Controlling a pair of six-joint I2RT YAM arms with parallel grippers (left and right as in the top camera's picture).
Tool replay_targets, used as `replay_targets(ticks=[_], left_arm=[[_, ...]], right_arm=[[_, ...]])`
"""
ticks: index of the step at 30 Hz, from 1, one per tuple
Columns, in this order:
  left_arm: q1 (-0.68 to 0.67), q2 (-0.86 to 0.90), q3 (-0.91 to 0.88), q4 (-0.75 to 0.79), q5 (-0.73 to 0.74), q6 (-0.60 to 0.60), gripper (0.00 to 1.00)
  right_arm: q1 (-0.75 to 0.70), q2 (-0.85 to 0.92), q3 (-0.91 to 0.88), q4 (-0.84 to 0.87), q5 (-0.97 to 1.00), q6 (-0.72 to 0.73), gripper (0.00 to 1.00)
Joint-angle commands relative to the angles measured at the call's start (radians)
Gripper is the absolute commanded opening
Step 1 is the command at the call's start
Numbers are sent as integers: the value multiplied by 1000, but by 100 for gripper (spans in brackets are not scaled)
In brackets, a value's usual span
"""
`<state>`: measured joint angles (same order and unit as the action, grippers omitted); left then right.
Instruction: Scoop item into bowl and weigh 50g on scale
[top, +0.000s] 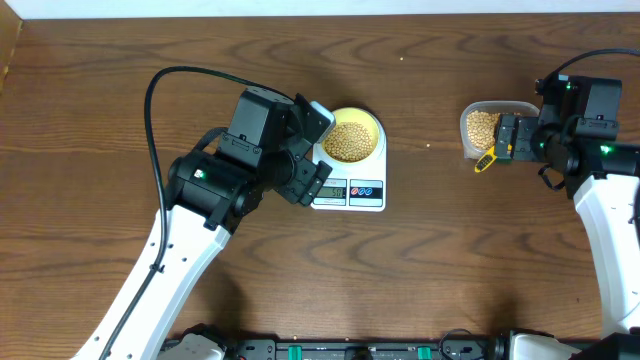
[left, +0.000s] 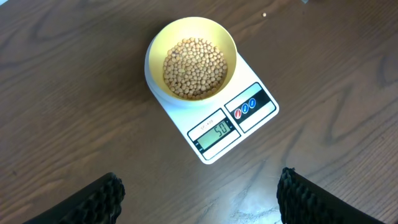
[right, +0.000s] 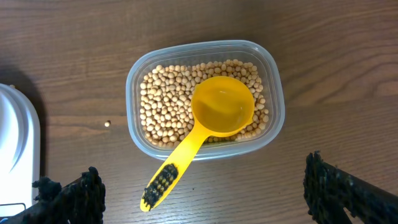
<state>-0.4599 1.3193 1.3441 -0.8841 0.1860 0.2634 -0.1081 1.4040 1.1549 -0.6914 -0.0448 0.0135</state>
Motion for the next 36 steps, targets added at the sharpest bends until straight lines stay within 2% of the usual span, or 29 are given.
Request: replay_targets(ticks=[1, 28, 36], left_arm=[[4, 0, 8, -2, 12, 9, 81], [4, -5, 8, -3, 12, 9, 81], [5, -173, 4, -90, 12, 9, 81]], right_arm=[[-3, -11, 9, -2, 12, -11, 99], [-3, -11, 9, -2, 12, -11, 99], [-3, -11, 9, -2, 12, -11, 99]])
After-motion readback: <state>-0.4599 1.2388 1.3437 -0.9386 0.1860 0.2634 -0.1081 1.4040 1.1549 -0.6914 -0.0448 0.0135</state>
